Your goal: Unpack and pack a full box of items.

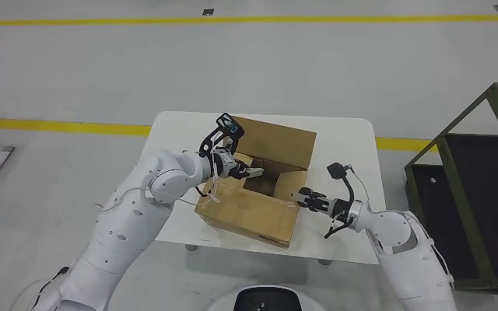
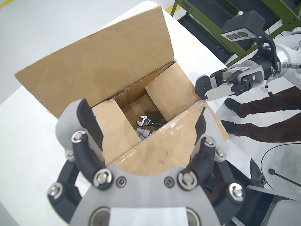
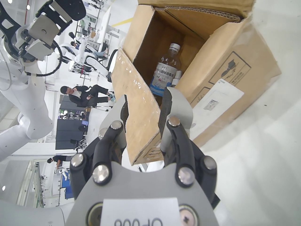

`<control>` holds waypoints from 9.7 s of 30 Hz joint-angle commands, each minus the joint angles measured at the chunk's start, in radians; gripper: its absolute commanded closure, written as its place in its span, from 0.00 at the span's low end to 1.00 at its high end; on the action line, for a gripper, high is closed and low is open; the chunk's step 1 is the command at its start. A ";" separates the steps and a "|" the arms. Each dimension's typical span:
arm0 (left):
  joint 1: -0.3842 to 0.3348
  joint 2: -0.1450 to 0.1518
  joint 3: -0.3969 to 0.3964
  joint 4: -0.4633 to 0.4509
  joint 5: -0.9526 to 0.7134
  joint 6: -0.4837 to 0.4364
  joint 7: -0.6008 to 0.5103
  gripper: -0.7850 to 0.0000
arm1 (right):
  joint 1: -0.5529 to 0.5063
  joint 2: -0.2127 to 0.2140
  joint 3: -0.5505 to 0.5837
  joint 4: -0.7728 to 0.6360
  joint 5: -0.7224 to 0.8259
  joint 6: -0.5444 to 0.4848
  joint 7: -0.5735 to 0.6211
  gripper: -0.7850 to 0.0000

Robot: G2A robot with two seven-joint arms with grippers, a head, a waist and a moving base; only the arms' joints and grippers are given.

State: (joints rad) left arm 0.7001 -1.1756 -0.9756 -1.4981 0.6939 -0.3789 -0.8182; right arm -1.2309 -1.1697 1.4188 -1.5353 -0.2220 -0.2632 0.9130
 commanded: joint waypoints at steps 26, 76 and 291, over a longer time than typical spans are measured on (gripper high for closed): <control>0.000 0.000 0.000 0.000 0.000 0.000 0.000 0.00 | 0.026 0.016 -0.079 -0.016 0.063 -0.011 0.060 0.57; -0.042 -0.034 0.144 0.061 0.211 0.169 -0.164 1.00 | 0.059 0.088 -0.069 -0.193 -0.336 -0.333 -0.045 0.84; 0.158 -0.076 -0.144 0.016 0.769 0.399 -0.297 0.00 | 0.055 -0.003 -0.147 0.105 -0.221 -0.028 -0.587 1.00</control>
State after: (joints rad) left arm 0.8585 -1.2502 -1.1247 -1.4863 1.4530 0.0181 -1.1191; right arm -1.1752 -1.1725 1.2705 -1.4277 -0.4431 -0.2902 0.3268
